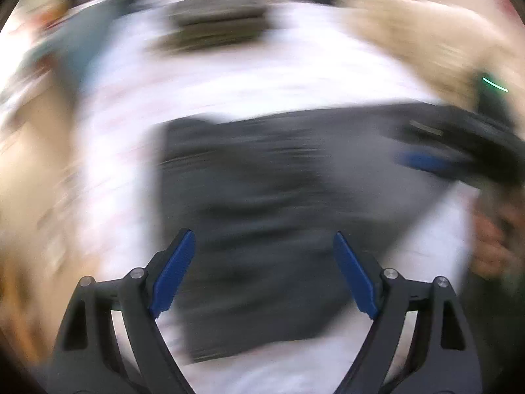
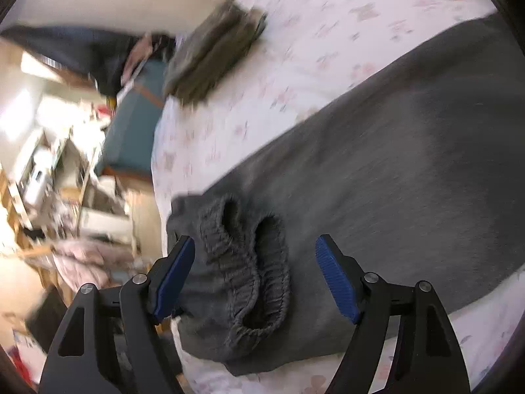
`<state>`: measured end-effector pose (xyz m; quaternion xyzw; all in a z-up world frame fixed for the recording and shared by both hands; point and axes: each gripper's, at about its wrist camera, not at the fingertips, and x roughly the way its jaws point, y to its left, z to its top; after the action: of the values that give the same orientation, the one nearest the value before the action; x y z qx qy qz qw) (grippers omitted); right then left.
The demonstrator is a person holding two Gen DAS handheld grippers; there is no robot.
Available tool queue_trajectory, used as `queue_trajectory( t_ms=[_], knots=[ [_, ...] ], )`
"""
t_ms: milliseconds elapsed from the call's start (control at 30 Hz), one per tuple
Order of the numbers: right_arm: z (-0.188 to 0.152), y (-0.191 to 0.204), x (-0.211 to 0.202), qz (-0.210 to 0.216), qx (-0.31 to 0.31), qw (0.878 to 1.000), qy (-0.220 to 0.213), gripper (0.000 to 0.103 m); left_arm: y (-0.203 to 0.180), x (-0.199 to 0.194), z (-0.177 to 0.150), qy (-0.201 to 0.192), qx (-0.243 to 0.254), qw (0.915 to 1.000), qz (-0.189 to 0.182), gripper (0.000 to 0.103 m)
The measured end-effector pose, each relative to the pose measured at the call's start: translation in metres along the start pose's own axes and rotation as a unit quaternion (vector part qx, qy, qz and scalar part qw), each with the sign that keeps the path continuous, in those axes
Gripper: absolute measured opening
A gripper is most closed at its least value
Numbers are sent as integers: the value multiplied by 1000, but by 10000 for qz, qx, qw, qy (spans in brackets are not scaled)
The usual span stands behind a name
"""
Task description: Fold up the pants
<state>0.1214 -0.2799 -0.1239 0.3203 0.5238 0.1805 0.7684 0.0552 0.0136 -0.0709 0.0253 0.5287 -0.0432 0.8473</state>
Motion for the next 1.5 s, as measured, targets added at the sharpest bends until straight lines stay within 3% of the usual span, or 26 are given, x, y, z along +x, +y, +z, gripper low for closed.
queue_trajectory(
  t_ms=[67,133,200,267,300,367,400,433,500,567,633,667,733,833,933,1067,1133,1167,1233,1367,1500],
  knots=[
    [1,18,22,-103,-337,9988,337,79,34,30,-15,502,-767,9935,675,82],
    [7,35,45,-145,-598,9964,578,79,47,63,-26,1044,-1194,9870,280,82],
    [16,47,65,-249,-805,9943,660,79,44,92,-40,1604,-1325,9780,144,82],
    [27,52,93,-612,-861,9911,813,79,33,97,-45,1534,-1011,9825,316,85],
    [32,50,108,-754,-817,9896,913,74,27,97,-45,1465,-770,9854,409,85],
    [34,43,132,-605,-576,9893,1200,41,25,96,-43,1502,-732,9852,382,85],
    [33,43,137,-561,-566,9881,1315,17,29,96,-43,1532,-841,9841,316,85],
    [32,47,136,-692,-703,9871,1264,11,31,97,-44,1544,-904,9835,269,85],
    [33,64,112,-672,-1178,9882,716,7,33,97,-45,1543,-899,9836,257,86],
    [38,66,89,-679,-1118,9911,228,7,33,100,-46,1536,-847,9842,247,88],
    [37,62,101,-892,-1168,9883,403,7,34,101,-48,1602,-884,9828,236,88],
    [32,60,120,-1323,-1502,9779,598,8,37,103,-47,1623,-898,9824,227,88],
    [27,56,134,-1648,-1757,9683,664,13,40,101,-46,1672,-962,9809,239,88],
    [31,51,127,-1494,-1537,9738,761,21,47,99,-44,1621,-901,9823,247,87],
    [29,62,88,-1336,-1604,9760,617,23,40,83,-43,1333,-694,9884,228,87],
    [-20,78,52,-890,-1848,9728,1081,23,32,65,-39,960,-566,9937,106,87],
    [-46,74,60,-1122,-1941,9643,1412,23,23,70,-40,1064,-395,9935,76,87],
    [-65,62,74,-1493,-1894,9561,1665,23,17,78,-43,1203,-262,9924,86,87],
    [-82,43,92,-1877,-1860,9483,1758,26,6,91,-49,1414,-42,9896,273,88],
    [-82,23,95,-1695,-1450,9620,1577,28,5,83,-47,1212,-53,9922,303,87],
    [-72,19,50,-1031,-1017,9840,1040,34,11,51,-43,516,-353,9980,47,87]
  ],
)
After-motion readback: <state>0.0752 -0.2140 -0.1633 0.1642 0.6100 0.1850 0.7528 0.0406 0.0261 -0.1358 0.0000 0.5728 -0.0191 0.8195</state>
